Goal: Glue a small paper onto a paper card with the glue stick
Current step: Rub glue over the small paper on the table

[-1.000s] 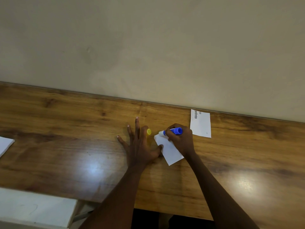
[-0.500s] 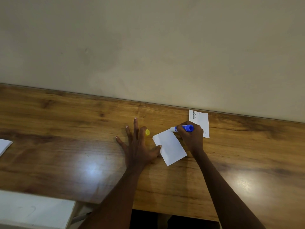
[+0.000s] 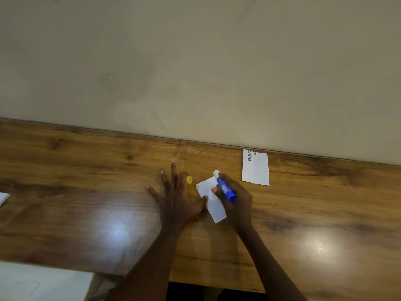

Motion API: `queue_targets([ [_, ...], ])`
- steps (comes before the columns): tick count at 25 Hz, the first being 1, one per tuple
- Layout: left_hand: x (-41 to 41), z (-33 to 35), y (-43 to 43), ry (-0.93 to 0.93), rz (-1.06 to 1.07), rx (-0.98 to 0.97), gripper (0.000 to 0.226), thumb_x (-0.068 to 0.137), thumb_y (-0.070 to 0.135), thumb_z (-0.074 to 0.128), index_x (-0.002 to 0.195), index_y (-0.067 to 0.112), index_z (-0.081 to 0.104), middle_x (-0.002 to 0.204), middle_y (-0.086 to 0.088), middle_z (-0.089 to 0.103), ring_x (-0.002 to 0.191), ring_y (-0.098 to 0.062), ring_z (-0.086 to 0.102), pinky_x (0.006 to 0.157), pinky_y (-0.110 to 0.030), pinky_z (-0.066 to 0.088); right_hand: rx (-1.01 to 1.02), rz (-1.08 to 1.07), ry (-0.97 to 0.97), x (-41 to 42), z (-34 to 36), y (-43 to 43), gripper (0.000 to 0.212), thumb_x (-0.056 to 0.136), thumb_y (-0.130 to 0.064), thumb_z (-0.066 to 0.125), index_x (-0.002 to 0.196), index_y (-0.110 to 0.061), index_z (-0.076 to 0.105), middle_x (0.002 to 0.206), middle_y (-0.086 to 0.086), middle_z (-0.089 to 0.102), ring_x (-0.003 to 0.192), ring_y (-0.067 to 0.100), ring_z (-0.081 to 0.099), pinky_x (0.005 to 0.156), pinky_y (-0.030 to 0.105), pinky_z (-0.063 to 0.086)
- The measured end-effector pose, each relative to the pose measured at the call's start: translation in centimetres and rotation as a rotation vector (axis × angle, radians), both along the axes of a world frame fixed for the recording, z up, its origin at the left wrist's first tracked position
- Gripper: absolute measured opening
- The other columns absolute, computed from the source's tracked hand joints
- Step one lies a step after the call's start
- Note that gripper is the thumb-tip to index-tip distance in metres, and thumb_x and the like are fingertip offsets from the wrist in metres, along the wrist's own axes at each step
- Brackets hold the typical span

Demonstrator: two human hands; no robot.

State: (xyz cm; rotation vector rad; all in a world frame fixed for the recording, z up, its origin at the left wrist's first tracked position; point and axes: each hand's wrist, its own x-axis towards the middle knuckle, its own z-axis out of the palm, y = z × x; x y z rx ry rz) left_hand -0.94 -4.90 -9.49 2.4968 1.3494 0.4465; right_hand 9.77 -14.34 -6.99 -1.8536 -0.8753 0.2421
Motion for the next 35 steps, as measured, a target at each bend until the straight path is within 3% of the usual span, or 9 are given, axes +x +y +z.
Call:
queue_targets([
  [3, -0.1, -0.1, 0.1, 0.004, -0.012, -0.008, 0.08, 0.057, 0.063, 0.057, 0.121, 0.026, 0.026, 0.153, -0.007, 0.009, 0.138, -0.043, 0.014, 0.097, -0.075, 0.004, -0.066, 0.04, -0.113, -0.5, -1.0, -0.4, 0.043, 0.064, -0.009, 0.073, 0.103, 0.003, 0.061, 0.102, 0.024, 0.067, 0.089, 0.035, 0.064, 0.079, 0.029, 0.051],
  [7, -0.3, -0.2, 0.2, 0.016, -0.012, 0.01, 0.08, 0.056, 0.064, 0.057, 0.121, 0.024, 0.03, 0.15, -0.006, 0.007, 0.136, -0.044, 0.02, 0.094, -0.077, 0.008, -0.033, 0.095, -0.186, -0.7, -0.9, -0.8, 0.048, 0.066, -0.009, 0.065, 0.112, -0.016, 0.053, 0.095, 0.021, 0.069, 0.084, 0.02, 0.064, 0.072, 0.008, 0.047],
  [11, -0.2, 0.0, 0.2, -0.024, -0.004, -0.002, 0.081, 0.057, 0.062, 0.064, 0.12, 0.026, 0.027, 0.148, -0.003, -0.001, 0.138, -0.038, 0.008, 0.095, -0.076, 0.002, -0.045, 0.18, -0.24, 0.0, -0.6, -1.6, 0.058, 0.065, 0.005, 0.065, 0.112, -0.024, 0.046, 0.095, 0.018, 0.071, 0.083, 0.027, 0.069, 0.075, 0.025, 0.05],
  [14, -0.1, 0.2, 0.0, -0.046, 0.012, -0.049, 0.084, 0.055, 0.067, 0.057, 0.122, 0.028, 0.024, 0.149, 0.0, -0.001, 0.136, -0.029, 0.0, 0.098, -0.073, -0.003, -0.188, 0.232, -0.216, 0.3, 0.2, -1.9, 0.046, 0.073, -0.001, 0.067, 0.113, -0.019, 0.054, 0.114, 0.017, 0.064, 0.1, 0.029, 0.063, 0.082, 0.023, 0.045],
  [18, -0.1, 0.9, 0.2, -0.056, 0.024, -0.189, 0.097, 0.059, 0.069, 0.052, 0.138, 0.028, 0.012, 0.152, 0.004, -0.006, 0.142, -0.026, -0.002, 0.105, -0.062, -0.013, -0.384, 0.265, -0.196, 0.1, 0.5, -1.9, 0.043, 0.083, -0.011, 0.059, 0.124, -0.017, 0.047, 0.136, 0.009, 0.046, 0.118, 0.022, 0.05, 0.091, 0.017, 0.039],
  [21, -0.3, 2.2, 0.4, -0.201, 0.058, -0.404, 0.102, 0.069, 0.061, 0.056, 0.143, 0.018, 0.0, 0.155, -0.006, 0.011, 0.143, -0.026, 0.004, 0.11, -0.05, -0.015, -0.426, 0.282, -0.219, 0.0, 1.0, -1.8, 0.043, 0.085, -0.013, 0.056, 0.126, -0.02, 0.044, 0.141, 0.005, 0.039, 0.121, 0.021, 0.046, 0.096, 0.021, 0.042],
  [26, -1.4, 4.0, 1.7, -0.555, 0.218, -0.723, 0.066, 0.088, 0.044, 0.045, 0.142, 0.018, 0.017, 0.15, -0.013, 0.025, 0.136, -0.037, 0.022, 0.114, -0.053, 0.013, -0.379, 0.3, -0.18, 0.0, 0.9, -2.0, 0.042, 0.083, -0.021, 0.059, 0.122, -0.021, 0.045, 0.14, 0.004, 0.039, 0.118, 0.017, 0.047, 0.092, 0.015, 0.039],
  [30, -0.6, 5.8, 1.1, -0.639, 0.227, -0.7, 0.054, 0.09, 0.023, 0.051, 0.139, 0.013, 0.031, 0.146, -0.011, 0.035, 0.132, -0.031, 0.035, 0.108, -0.041, 0.03, -0.163, 0.207, -0.012, 0.1, 2.3, -2.8, 0.038, 0.082, -0.037, 0.047, 0.114, -0.02, 0.056, 0.126, 0.003, 0.05, 0.099, -0.001, 0.046, 0.079, 0.0, 0.034],
  [35, 3.3, 8.1, -1.7, -0.642, 0.138, -0.655, 0.048, 0.085, 0.017, 0.059, 0.129, 0.004, 0.045, 0.139, -0.015, 0.045, 0.126, -0.032, 0.043, 0.102, -0.041, 0.038, -0.003, 0.036, 0.071, 1.4, 3.1, -3.7, 0.031, 0.074, -0.022, 0.053, 0.104, -0.026, 0.056, 0.11, -0.002, 0.055, 0.091, 0.009, 0.055, 0.074, -0.004, 0.04],
])
